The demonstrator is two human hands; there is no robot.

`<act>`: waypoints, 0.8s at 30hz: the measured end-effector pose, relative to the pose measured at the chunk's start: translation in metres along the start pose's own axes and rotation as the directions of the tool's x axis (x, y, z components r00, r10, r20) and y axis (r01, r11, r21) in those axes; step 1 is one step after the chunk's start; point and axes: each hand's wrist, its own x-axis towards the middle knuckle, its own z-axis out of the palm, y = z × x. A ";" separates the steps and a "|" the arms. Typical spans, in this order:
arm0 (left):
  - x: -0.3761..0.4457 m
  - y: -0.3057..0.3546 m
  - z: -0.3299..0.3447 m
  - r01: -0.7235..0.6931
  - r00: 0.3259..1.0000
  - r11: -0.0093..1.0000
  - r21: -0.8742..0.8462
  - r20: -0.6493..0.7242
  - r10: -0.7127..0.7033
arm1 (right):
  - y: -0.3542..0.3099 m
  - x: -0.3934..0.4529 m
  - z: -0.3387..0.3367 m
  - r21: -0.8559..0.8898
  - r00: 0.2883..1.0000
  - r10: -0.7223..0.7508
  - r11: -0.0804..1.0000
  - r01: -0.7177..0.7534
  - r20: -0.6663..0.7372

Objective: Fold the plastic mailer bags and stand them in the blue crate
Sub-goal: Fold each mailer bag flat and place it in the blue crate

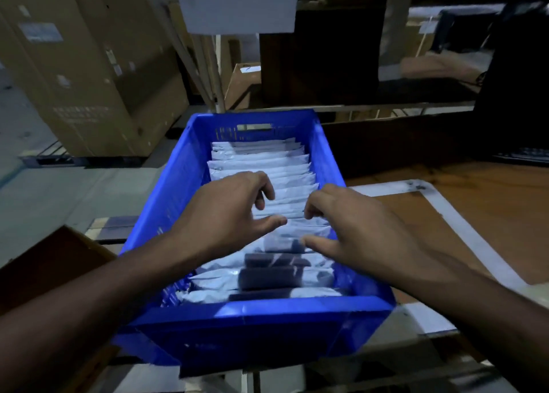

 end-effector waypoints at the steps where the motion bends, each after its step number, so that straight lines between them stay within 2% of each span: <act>1: 0.004 0.011 0.003 -0.030 0.999 1.000 -0.005 -0.033 0.030 | 0.004 -0.004 -0.002 0.020 0.998 0.026 0.999 -0.025 -0.054; 5: 0.028 0.052 0.012 -0.120 0.987 0.992 -0.043 -0.116 0.114 | 0.024 -0.025 -0.013 0.104 0.970 0.131 0.988 -0.111 -0.203; 11: 0.075 0.125 0.032 -0.232 0.969 0.965 -0.123 -0.113 0.219 | 0.086 -0.074 -0.019 0.098 0.916 0.349 0.937 -0.335 -0.200; 14: 0.097 0.168 0.052 -0.267 0.963 0.957 -0.115 -0.060 0.261 | 0.126 -0.099 -0.021 0.109 0.879 0.446 0.895 -0.433 -0.171; 18: 0.135 0.222 0.095 -0.287 0.954 0.957 -0.045 0.077 0.290 | 0.193 -0.133 -0.021 0.143 0.838 0.519 0.854 -0.500 -0.169; 21: 0.170 0.261 0.130 -0.333 0.930 0.943 0.017 0.170 0.325 | 0.255 -0.157 -0.021 0.176 0.810 0.561 0.826 -0.535 -0.170; 24: 0.210 0.305 0.167 -0.323 0.924 0.946 0.006 0.220 0.314 | 0.329 -0.177 -0.026 0.171 0.781 0.595 0.804 -0.570 -0.190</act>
